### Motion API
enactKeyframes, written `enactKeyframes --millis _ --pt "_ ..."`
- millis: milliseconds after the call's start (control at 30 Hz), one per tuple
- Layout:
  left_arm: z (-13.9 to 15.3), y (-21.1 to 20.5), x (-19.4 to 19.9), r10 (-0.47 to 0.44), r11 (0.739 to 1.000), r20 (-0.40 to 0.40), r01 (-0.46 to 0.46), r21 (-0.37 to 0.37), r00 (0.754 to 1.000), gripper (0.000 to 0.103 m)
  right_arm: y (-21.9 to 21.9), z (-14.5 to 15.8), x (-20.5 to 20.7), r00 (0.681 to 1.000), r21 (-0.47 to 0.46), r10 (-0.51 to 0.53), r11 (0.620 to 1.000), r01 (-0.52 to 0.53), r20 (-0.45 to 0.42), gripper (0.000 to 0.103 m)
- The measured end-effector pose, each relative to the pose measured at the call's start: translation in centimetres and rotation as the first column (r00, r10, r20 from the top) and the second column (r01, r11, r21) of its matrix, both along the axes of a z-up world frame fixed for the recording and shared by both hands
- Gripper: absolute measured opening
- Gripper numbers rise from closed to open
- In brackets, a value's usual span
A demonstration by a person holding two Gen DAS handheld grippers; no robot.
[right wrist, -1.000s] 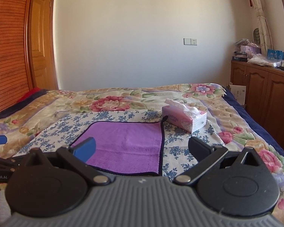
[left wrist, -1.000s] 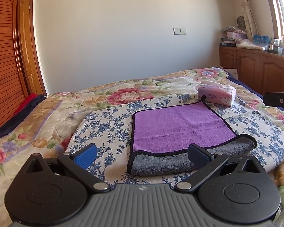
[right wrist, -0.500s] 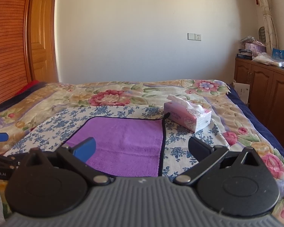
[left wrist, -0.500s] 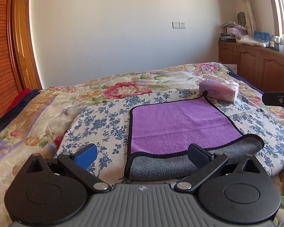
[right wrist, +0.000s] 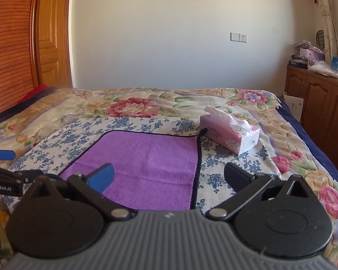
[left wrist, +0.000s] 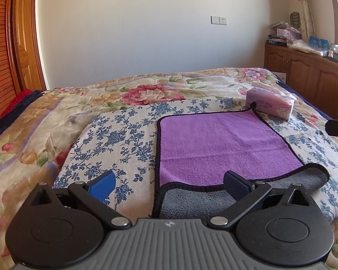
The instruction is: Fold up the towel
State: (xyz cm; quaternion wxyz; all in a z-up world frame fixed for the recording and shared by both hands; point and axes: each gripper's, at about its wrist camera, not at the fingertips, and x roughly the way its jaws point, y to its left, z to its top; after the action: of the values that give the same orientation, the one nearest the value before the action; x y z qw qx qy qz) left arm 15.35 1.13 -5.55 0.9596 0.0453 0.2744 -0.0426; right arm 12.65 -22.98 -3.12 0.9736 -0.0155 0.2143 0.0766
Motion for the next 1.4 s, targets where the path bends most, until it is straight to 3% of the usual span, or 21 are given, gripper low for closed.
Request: enactKeyframes --millis 400,567,867,1133,1233,1400 --pt "-1.3 1.5 2.8 -0.015 0.999 -0.049 0.013 -0.047 0.999 0.103 -0.2 -1.5 1.8 0.997 -0.005 0.003 1.000 -0.003 -0.078 0.103" --pt "-1.6 1.8 3.5 -0.030 0.996 -0.073 0.024 -0.083 0.997 0.098 -0.1 -2.2 2.1 0.993 -0.011 0.012 1.000 -0.014 -0.118 0.103" --pt "-2.3 2.1 4.0 -0.051 0.996 -0.103 0.043 -0.083 0.993 0.070 -0.1 -3.3 2.8 0.980 -0.033 0.024 0.999 -0.031 -0.198 0.103" --pt "-3.4 2.4 4.7 -0.074 0.993 -0.169 0.058 -0.102 0.983 0.035 -0.4 -4.1 3.5 0.964 -0.030 0.030 0.999 -0.040 -0.264 0.103" --pt "-3.7 2.5 4.7 -0.079 0.992 -0.190 0.058 -0.115 0.979 0.029 -0.5 -4.5 3.8 0.955 -0.023 0.034 0.999 -0.042 -0.293 0.103" --pt "-4.1 2.7 4.9 -0.069 0.992 -0.213 0.045 -0.119 0.975 0.029 -0.8 -5.1 4.2 0.936 -0.006 0.040 0.999 -0.045 -0.349 0.103"
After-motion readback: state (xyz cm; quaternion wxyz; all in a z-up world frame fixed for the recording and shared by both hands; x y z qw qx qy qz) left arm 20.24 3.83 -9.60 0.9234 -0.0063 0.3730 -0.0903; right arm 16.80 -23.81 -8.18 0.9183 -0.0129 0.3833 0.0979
